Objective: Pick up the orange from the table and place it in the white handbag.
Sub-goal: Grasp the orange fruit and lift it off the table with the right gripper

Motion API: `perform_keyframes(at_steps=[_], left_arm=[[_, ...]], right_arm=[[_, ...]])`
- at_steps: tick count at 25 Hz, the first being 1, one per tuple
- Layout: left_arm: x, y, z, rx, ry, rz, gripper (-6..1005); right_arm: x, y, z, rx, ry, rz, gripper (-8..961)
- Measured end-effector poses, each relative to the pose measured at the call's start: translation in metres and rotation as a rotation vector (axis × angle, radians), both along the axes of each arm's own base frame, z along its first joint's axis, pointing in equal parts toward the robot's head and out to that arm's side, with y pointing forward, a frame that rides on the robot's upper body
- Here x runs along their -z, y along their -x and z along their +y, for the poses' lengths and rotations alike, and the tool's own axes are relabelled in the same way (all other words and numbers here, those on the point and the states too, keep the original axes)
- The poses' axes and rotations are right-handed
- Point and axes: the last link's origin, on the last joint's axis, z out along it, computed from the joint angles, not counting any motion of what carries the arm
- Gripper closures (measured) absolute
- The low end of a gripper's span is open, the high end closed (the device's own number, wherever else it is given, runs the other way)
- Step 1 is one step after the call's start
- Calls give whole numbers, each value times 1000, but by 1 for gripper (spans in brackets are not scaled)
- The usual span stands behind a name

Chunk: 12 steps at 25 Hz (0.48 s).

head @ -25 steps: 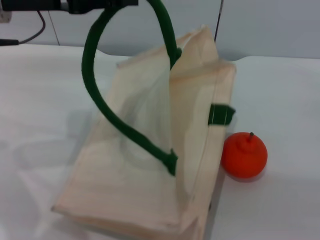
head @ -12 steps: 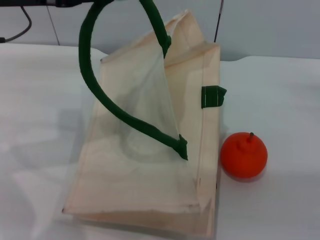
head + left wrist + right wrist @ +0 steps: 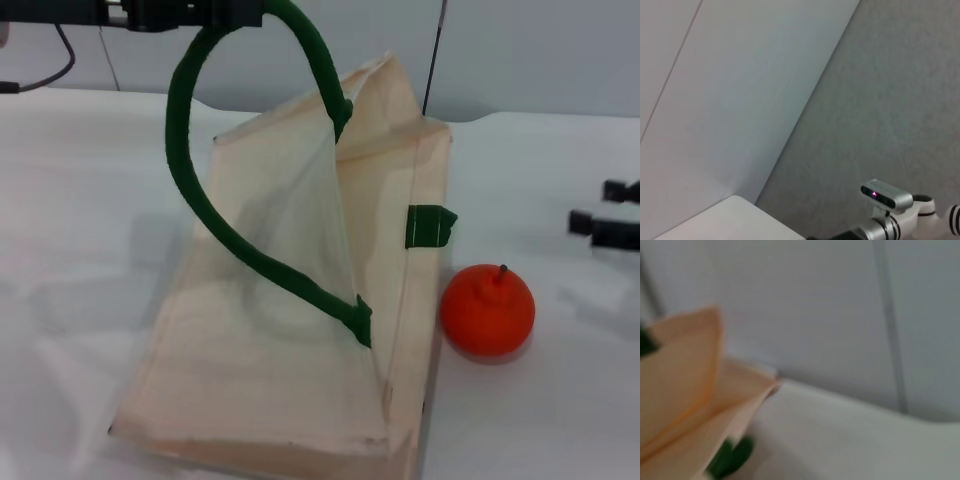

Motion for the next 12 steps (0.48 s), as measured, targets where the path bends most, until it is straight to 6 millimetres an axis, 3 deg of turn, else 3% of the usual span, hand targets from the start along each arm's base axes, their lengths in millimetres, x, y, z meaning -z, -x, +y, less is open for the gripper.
perform_keyframes(at_steps=[12], left_arm=[[2,0,0,-2,6,5,870]], right_arm=[[39,18,-9,-117,232,-118,78]])
